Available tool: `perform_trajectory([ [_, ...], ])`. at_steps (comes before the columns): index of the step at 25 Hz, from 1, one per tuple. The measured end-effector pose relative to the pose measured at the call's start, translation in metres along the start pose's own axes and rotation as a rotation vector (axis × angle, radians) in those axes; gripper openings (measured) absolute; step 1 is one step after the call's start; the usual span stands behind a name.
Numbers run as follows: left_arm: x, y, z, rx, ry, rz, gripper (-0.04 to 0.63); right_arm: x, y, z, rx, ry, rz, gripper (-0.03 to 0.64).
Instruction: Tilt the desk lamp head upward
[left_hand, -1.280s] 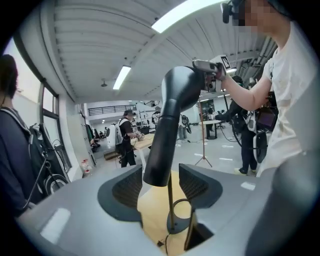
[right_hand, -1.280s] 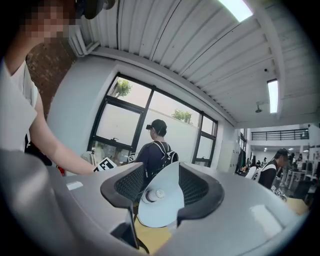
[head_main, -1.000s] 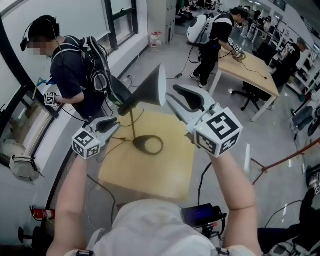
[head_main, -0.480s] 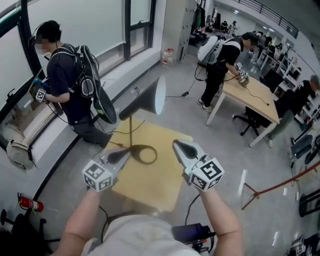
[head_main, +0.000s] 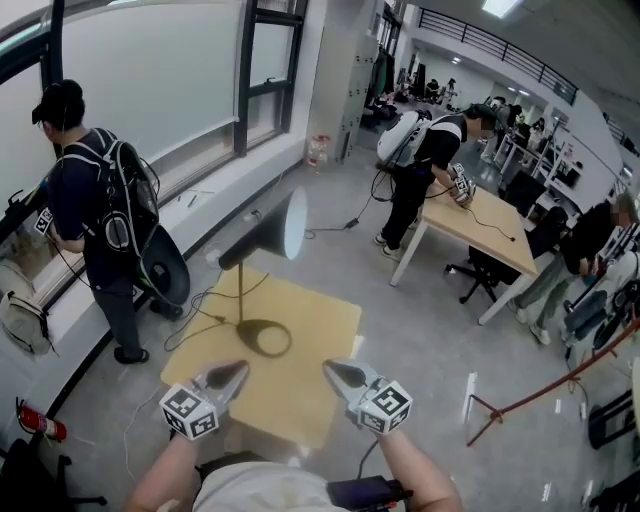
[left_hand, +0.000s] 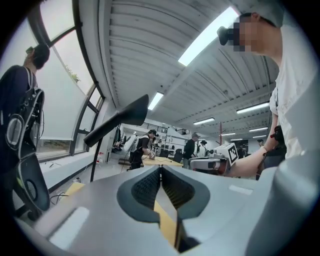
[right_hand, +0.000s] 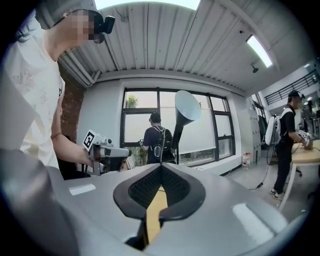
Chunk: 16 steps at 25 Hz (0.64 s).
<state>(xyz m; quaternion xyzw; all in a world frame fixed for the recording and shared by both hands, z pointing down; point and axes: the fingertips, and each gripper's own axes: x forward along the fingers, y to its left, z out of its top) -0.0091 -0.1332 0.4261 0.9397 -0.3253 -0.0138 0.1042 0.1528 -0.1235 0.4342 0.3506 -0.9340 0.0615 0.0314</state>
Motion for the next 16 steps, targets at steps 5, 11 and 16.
perform_trajectory([
  [5,-0.015,-0.013,-0.021,-0.019,0.029,0.006,0.012,-0.008,0.009,-0.011,0.042,-0.035,0.017,0.012],
  [11,-0.022,-0.024,-0.023,-0.012,0.036,0.015,0.012,-0.012,0.021,-0.012,0.075,-0.063,0.053,0.012],
  [16,-0.03,-0.033,-0.027,-0.013,0.045,0.013,0.012,-0.014,0.033,-0.012,0.081,-0.066,0.085,0.012],
])
